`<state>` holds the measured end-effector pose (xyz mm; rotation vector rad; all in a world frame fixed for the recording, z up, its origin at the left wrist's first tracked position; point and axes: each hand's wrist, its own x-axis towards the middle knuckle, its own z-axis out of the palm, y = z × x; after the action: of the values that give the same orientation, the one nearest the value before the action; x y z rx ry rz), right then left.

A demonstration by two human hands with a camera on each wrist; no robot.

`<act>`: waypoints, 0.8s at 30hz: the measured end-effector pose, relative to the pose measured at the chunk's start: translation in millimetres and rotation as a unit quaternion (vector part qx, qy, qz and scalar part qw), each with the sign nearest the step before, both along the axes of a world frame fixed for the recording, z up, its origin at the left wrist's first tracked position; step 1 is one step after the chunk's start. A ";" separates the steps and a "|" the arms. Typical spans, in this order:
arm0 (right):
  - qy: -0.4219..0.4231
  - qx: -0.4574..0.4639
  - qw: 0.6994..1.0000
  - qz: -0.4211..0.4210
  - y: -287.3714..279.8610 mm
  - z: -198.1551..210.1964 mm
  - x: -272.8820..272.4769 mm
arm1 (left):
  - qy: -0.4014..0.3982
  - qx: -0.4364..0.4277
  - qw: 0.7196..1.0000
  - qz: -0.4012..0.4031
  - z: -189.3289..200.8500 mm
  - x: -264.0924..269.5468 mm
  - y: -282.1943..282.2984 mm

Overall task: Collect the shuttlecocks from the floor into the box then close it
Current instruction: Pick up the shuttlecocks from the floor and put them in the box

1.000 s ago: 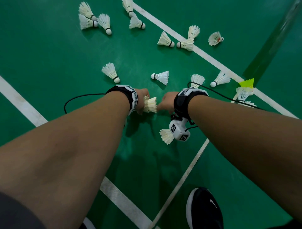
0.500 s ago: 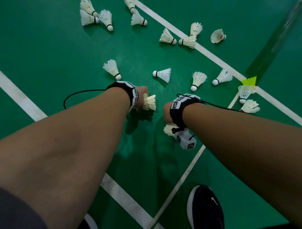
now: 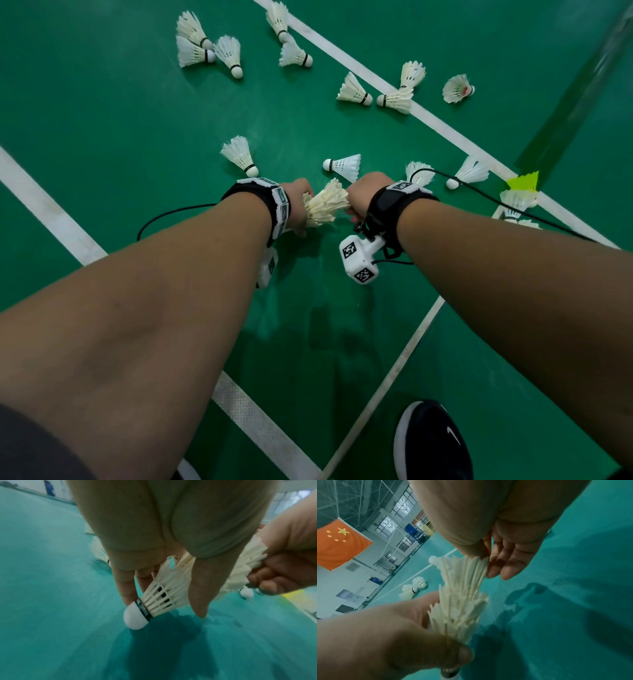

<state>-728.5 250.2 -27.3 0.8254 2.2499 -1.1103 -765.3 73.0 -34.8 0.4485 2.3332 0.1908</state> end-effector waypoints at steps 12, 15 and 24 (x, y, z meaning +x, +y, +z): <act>0.024 -0.205 0.959 -0.195 -28.1 15.8 2.8 | 0.000 0.121 0.980 0.159 -6.1 -13.3 -15.6; 0.007 -0.261 0.958 -0.123 -37.5 15.5 2.4 | 0.004 0.165 0.966 0.198 -6.8 -15.7 -12.9; 0.064 -0.183 0.977 -0.083 -52.1 -1.0 -2.3 | -0.028 0.212 0.957 0.196 -15.3 -23.2 -22.8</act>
<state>-730.8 198.1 -28.3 0.8151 2.0086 -1.6375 -788.5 50.2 -50.1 0.1724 2.3006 0.8945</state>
